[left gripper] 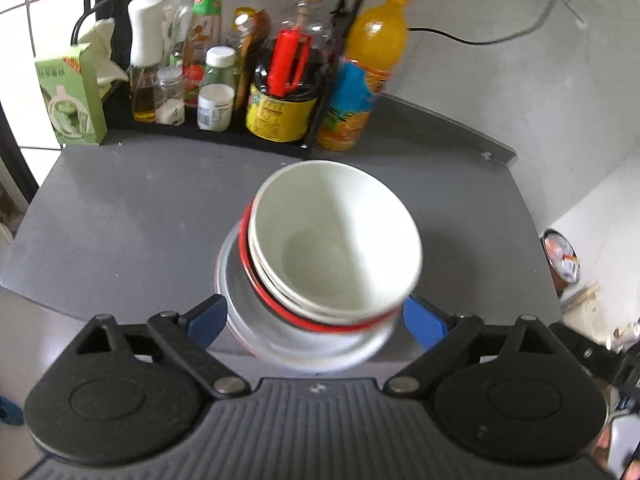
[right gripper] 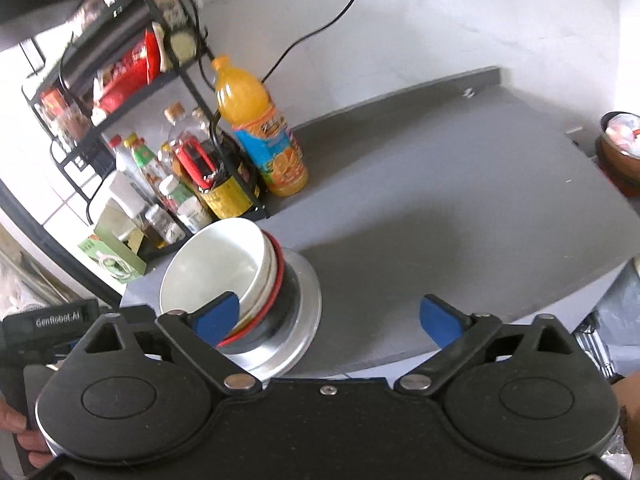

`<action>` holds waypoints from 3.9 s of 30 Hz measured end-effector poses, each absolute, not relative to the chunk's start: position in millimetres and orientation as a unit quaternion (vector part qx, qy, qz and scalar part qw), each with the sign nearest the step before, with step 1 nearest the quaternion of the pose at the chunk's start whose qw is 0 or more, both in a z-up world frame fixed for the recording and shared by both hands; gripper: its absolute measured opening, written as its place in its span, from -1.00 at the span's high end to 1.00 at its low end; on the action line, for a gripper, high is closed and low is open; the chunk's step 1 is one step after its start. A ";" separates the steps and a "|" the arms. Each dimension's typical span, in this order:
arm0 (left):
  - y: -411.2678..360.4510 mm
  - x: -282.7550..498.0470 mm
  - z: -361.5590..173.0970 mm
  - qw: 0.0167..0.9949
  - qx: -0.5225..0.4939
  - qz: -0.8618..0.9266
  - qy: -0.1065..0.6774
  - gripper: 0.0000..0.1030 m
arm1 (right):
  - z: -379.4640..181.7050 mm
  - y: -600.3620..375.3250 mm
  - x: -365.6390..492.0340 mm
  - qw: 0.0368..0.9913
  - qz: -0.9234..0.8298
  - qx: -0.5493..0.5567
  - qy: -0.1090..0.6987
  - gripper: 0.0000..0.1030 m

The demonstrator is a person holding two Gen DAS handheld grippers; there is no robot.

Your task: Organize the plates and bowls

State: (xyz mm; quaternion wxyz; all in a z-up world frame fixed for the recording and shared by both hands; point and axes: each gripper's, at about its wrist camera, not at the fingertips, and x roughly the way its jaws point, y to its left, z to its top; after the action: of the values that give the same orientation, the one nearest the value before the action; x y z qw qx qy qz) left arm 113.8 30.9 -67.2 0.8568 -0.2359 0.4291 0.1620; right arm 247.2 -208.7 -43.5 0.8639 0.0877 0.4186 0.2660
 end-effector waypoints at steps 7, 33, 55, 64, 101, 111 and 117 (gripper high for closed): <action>-9.4 83.4 -41.8 0.867 -0.205 0.164 0.425 -0.85 | -28.7 -247.8 230.0 0.867 0.268 0.096 0.408 -0.97; -29.8 14.7 13.7 0.894 -0.138 0.133 0.405 -0.88 | 22.8 -240.5 156.4 0.883 0.232 0.067 0.404 -0.99; 20.7 -50.2 32.5 0.911 -0.103 0.060 0.396 -0.99 | 39.5 -179.4 60.6 0.905 0.167 0.061 0.386 -0.99; 21.1 -63.0 21.4 0.911 -0.098 0.042 0.399 -0.99 | 42.9 -177.0 38.1 0.918 0.146 0.063 0.362 -0.99; 0.7 -68.4 25.8 0.912 -0.094 0.038 0.398 -0.99 | 41.6 -192.6 25.1 0.920 0.140 0.052 0.363 -0.99; -1.1 -62.7 24.5 0.910 -0.096 0.042 0.402 -0.99 | 38.8 -194.4 32.0 0.918 0.146 0.046 0.367 -0.99; -0.9 -60.4 23.7 0.910 -0.094 0.044 0.401 -0.99 | 37.9 -195.0 35.3 0.917 0.148 0.044 0.369 -0.99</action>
State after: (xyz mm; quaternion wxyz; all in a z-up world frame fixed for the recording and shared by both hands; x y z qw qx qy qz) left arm -60.4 -0.9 23.7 0.9100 -0.0944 0.4014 0.0441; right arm 35.3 -195.0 37.9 0.9166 0.0439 0.3691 0.1475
